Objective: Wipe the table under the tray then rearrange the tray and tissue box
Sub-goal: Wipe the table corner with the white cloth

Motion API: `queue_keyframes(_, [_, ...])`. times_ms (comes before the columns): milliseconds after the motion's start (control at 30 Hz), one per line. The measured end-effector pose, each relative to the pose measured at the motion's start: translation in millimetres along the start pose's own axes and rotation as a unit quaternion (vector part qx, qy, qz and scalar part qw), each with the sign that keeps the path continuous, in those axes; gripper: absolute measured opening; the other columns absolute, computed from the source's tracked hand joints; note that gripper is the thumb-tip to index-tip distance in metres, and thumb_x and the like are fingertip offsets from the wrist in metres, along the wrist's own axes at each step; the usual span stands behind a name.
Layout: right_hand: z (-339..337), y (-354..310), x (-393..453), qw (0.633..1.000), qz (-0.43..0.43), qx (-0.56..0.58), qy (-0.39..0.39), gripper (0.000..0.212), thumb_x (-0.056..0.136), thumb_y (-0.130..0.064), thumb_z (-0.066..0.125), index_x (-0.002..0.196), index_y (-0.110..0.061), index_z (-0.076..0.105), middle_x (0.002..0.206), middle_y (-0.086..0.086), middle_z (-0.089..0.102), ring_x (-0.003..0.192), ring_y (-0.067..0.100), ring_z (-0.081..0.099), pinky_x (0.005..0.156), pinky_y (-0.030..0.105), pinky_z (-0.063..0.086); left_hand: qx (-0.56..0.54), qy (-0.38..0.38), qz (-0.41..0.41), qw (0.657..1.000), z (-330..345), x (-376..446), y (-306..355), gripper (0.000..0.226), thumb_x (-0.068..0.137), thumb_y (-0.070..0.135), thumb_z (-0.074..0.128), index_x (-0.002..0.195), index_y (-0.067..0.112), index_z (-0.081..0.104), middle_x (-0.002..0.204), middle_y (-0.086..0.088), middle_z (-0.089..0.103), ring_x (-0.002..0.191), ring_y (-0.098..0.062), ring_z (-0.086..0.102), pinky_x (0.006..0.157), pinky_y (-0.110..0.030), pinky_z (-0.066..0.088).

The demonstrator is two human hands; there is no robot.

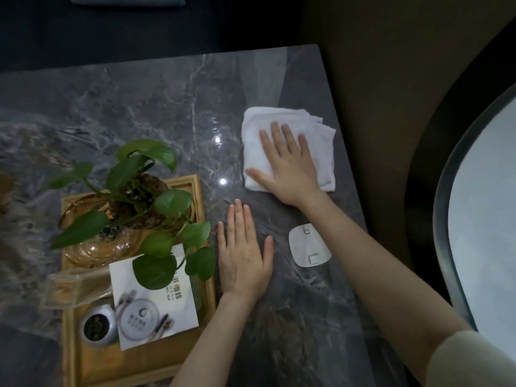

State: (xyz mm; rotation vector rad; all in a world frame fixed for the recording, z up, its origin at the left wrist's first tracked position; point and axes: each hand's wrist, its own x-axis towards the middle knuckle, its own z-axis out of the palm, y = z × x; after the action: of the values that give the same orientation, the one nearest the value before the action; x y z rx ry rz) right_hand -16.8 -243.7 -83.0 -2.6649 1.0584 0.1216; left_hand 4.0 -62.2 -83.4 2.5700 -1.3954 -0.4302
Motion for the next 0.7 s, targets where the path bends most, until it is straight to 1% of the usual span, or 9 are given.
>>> queue_keyframes(100, [5, 10, -33, 0.997, -0.067, -0.014, -0.025, 0.076, 0.088, -0.061, 0.031, 0.146, -0.025, 0.000, 0.158, 0.005, -0.002, 0.144, 0.020, -0.007, 0.114, 0.041, -0.009, 0.000, -0.008, 0.004, 1.000, 1, 1, -2, 0.068, 0.088, 0.045, 0.017, 0.142, 0.003, 0.009, 0.152, -0.012, 0.008, 0.140, -0.023, 0.001, 0.113, -0.044, 0.005])
queue_keyframes(200, [6, 21, -63, 0.996, -0.083, -0.022, -0.035, 0.071, 0.089, -0.059, 0.028, 0.146, -0.029, -0.002, 0.158, -0.001, -0.005, 0.143, 0.015, -0.010, 0.114, 0.038, -0.010, 0.007, -0.011, 0.009, 1.000, 1, -1, -3, 0.067, 0.088, 0.046, 0.012, 0.140, 0.006, 0.001, 0.152, -0.011, 0.003, 0.140, -0.022, -0.003, 0.113, -0.042, -0.001])
queue_keyframes(300, [5, 31, -78, 0.998, -0.055, 0.005, -0.028, 0.063, 0.088, -0.057, 0.015, 0.144, -0.033, -0.002, 0.154, -0.010, -0.008, 0.141, 0.008, -0.011, 0.113, 0.032, -0.013, -0.002, -0.015, 0.007, 1.000, 2, 0, -4, 0.066, 0.088, 0.047, 0.010, 0.140, 0.008, -0.002, 0.154, -0.011, 0.003, 0.140, -0.020, -0.007, 0.113, -0.039, -0.003])
queue_keyframes(333, [4, 34, -78, 0.999, -0.044, 0.010, -0.023, 0.061, 0.089, -0.055, 0.014, 0.145, -0.033, 0.000, 0.154, -0.010, -0.007, 0.141, 0.008, -0.009, 0.113, 0.031, -0.012, -0.006, -0.014, 0.007, 1.000, 2, 0, -4, 0.066, 0.088, 0.047, 0.010, 0.140, 0.008, -0.002, 0.155, -0.011, 0.005, 0.140, -0.020, -0.007, 0.113, -0.039, -0.003])
queue_keyframes(400, [0, 42, -69, 1.000, -0.025, 0.005, -0.008, 0.056, 0.093, -0.049, 0.019, 0.145, -0.032, 0.006, 0.156, -0.008, 0.001, 0.143, 0.011, -0.003, 0.114, 0.034, -0.006, -0.008, -0.010, 0.009, 1.000, 2, 1, -3, 0.067, 0.088, 0.047, 0.011, 0.140, 0.007, 0.000, 0.155, -0.012, 0.007, 0.140, -0.020, -0.005, 0.113, -0.039, -0.003])
queue_keyframes(467, [-3, 49, -51, 1.000, 0.002, -0.004, -0.003, 0.053, 0.097, -0.042, 0.024, 0.145, -0.031, 0.007, 0.158, -0.004, 0.004, 0.144, 0.016, 0.000, 0.114, 0.038, -0.003, -0.004, -0.009, 0.010, 1.000, 2, 1, -3, 0.069, 0.088, 0.047, 0.013, 0.142, 0.006, 0.003, 0.155, -0.012, 0.008, 0.141, -0.021, -0.002, 0.113, -0.040, -0.003])
queue_keyframes(567, [-7, 47, -16, 0.999, 0.044, 0.008, -0.005, 0.052, 0.098, -0.038, 0.023, 0.146, -0.027, 0.004, 0.158, 0.000, 0.000, 0.145, 0.018, -0.004, 0.115, 0.041, -0.004, -0.003, -0.008, 0.007, 1.000, 2, 2, -4, 0.070, 0.088, 0.047, 0.015, 0.142, 0.004, 0.008, 0.154, -0.014, 0.011, 0.142, -0.023, 0.003, 0.113, -0.042, -0.001])
queue_keyframes(700, [-4, 12, 9, 0.993, 0.108, 0.040, 0.009, 0.052, 0.099, -0.033, 0.021, 0.147, -0.021, 0.005, 0.158, 0.004, -0.001, 0.145, 0.022, -0.004, 0.115, 0.044, -0.005, 0.000, -0.007, 0.004, 1.000, 4, 2, -3, 0.069, 0.088, 0.046, 0.016, 0.142, 0.003, 0.009, 0.154, -0.014, 0.012, 0.142, -0.024, 0.006, 0.113, -0.042, 0.001])
